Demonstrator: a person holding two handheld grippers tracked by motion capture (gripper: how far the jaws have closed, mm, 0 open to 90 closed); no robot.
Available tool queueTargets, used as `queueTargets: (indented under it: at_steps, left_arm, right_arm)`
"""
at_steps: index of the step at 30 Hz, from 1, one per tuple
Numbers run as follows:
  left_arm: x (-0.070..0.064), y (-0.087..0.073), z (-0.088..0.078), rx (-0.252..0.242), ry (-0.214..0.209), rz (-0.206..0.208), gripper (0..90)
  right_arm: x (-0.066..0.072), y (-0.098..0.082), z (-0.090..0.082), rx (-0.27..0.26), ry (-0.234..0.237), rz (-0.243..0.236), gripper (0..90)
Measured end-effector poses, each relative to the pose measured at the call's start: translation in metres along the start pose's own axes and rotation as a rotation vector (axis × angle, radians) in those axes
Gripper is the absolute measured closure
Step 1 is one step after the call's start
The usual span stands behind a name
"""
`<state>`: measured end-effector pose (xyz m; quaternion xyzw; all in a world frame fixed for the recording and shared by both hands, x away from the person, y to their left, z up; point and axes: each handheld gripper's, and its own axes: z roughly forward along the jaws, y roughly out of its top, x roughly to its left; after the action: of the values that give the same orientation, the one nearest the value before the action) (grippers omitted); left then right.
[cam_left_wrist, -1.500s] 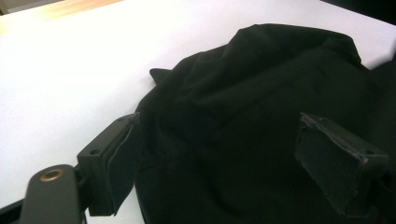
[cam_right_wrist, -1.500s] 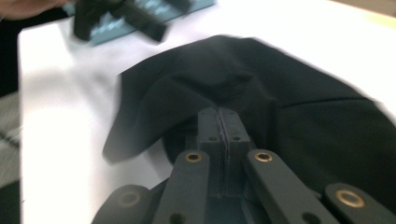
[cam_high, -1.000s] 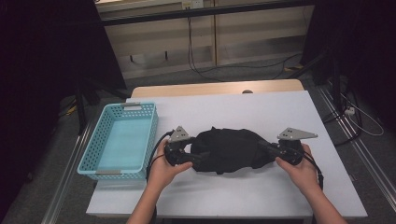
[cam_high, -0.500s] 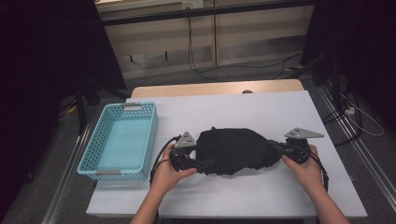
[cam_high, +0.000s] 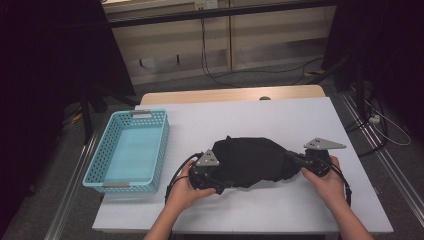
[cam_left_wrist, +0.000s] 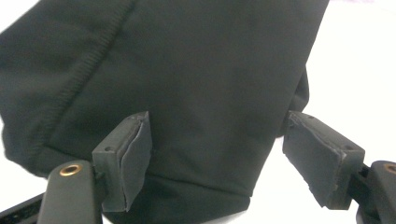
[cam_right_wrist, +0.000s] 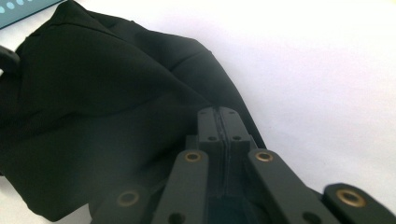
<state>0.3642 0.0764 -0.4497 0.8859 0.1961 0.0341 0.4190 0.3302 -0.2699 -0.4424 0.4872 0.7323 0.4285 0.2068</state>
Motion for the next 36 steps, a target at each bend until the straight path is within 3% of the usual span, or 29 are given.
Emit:
queueTargets:
  at_steps: [10, 14, 15, 16, 17, 21, 22, 23, 27, 28, 29, 31, 32, 36]
  left_arm:
    - [0.002, -0.008, 0.007, 0.005, 0.0, 0.033, 19.3]
    - [0.001, -0.008, 0.007, 0.005, 0.014, 0.033, 23.3]
    - [0.001, -0.008, 0.006, 0.015, 0.026, 0.054, 25.1]
    - [-0.002, -0.009, 0.006, 0.033, 0.05, 0.11, 27.2]
    - [-0.002, -0.009, 0.006, 0.033, 0.05, 0.11, 28.5]
    - [-0.001, -0.008, 0.005, 0.033, 0.061, 0.101, 32.8]
    - [-0.001, -0.008, 0.004, 0.034, 0.07, 0.094, 39.9]
    - [0.0, -0.008, 0.002, 0.041, 0.077, 0.09, 39.9]
    - [0.002, -0.005, -0.002, 0.063, 0.097, 0.067, 57.0]
    - [0.002, -0.005, -0.002, 0.064, 0.095, 0.058, 61.7]
    - [0.002, -0.005, -0.003, 0.057, 0.091, 0.019, 69.5]
    - [0.003, -0.004, -0.004, 0.065, 0.087, 0.013, 74.3]
    - [0.003, -0.003, -0.004, 0.069, 0.08, -0.006, 81.0]
    - [0.003, 0.002, -0.009, 0.06, 0.054, -0.047, 86.8]
  right_arm:
    - [0.003, -0.001, 0.002, -0.002, -0.002, -0.006, 88.0]
    - [0.004, -0.003, 0.002, 0.001, -0.007, 0.003, 85.7]
    - [0.005, -0.004, 0.003, 0.004, -0.006, -0.001, 85.5]
    - [0.005, -0.004, 0.003, 0.004, -0.006, -0.001, 85.4]
    - [0.005, -0.004, 0.003, 0.004, -0.006, -0.001, 85.4]
    - [0.006, -0.004, 0.003, 0.003, -0.006, -0.007, 84.9]
    - [0.007, -0.004, 0.003, 0.004, -0.008, -0.01, 84.2]
    - [0.007, -0.004, 0.003, 0.004, -0.008, -0.01, 84.2]
    - [0.008, -0.004, 0.002, 0.004, 0.002, -0.017, 83.6]
    - [0.009, -0.004, 0.002, 0.004, 0.004, -0.02, 83.2]
    - [0.01, -0.004, 0.002, 0.004, 0.006, -0.02, 82.3]
    - [0.011, -0.004, 0.001, 0.004, 0.006, -0.025, 81.9]
    - [0.011, -0.004, 0.001, 0.004, 0.007, -0.033, 80.1]
    - [0.012, -0.003, -0.001, -0.002, 0.003, -0.034, 77.1]
